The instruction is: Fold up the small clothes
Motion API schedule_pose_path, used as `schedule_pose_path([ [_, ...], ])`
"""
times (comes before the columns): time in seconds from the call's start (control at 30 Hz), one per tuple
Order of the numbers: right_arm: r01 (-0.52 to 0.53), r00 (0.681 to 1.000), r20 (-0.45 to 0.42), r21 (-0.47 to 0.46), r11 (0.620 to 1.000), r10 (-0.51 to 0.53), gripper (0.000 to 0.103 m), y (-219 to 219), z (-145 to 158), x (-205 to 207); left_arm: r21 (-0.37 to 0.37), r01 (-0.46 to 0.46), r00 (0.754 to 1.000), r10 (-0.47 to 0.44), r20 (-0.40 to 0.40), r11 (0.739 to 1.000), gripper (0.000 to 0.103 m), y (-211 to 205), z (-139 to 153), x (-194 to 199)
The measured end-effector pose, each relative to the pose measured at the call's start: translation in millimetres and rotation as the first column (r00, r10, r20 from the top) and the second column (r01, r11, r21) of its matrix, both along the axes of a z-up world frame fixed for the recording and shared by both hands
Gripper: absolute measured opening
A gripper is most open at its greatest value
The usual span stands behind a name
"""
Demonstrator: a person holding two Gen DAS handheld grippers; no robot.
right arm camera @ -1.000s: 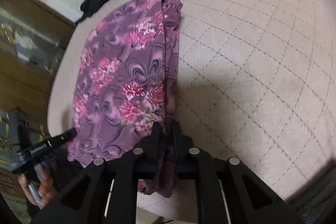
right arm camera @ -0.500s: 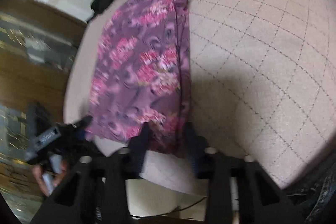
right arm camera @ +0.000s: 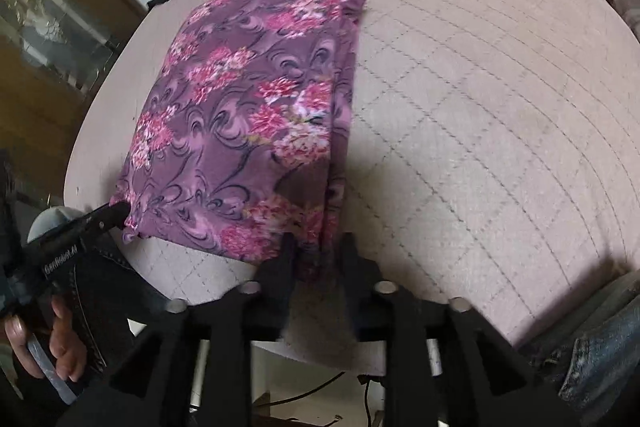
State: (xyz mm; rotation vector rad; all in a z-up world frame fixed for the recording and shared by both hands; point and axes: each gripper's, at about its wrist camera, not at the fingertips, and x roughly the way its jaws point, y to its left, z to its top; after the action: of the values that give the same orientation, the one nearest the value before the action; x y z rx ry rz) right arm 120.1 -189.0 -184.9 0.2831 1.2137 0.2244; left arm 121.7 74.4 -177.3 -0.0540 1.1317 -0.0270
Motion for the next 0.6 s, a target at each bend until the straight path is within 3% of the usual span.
schedule_pose_path([
  [0.03,0.015,1.000,0.009,0.013,1.000,-0.015,0.046,-3,4,-2,-0.006,-0.001,1.000,0.001,0.012,1.000,0.047,2,2,-5],
  [0.1,0.054,0.998,0.038,0.019,0.998,-0.055,0.059,-10,15,-11,-0.034,0.002,0.998,0.000,0.056,0.999,0.069,3,13,-17],
  [0.17,0.089,0.994,0.070,-0.020,0.996,-0.088,0.066,-12,27,-21,-0.046,-0.003,0.995,0.008,0.098,0.999,0.075,2,25,-31],
  [0.3,0.105,0.979,0.182,-0.085,0.991,-0.089,0.070,-12,66,-51,0.026,-0.006,0.979,0.001,0.204,1.000,0.086,-9,58,-56],
  [0.47,0.148,0.942,0.324,-0.181,0.972,-0.084,0.083,4,116,-73,0.084,-0.024,0.954,-0.002,0.299,0.996,0.088,-14,98,-73],
  [0.6,0.069,0.932,0.362,-0.200,0.977,0.008,0.084,21,150,-84,0.126,-0.029,0.946,-0.013,0.324,0.992,0.088,-17,128,-88],
])
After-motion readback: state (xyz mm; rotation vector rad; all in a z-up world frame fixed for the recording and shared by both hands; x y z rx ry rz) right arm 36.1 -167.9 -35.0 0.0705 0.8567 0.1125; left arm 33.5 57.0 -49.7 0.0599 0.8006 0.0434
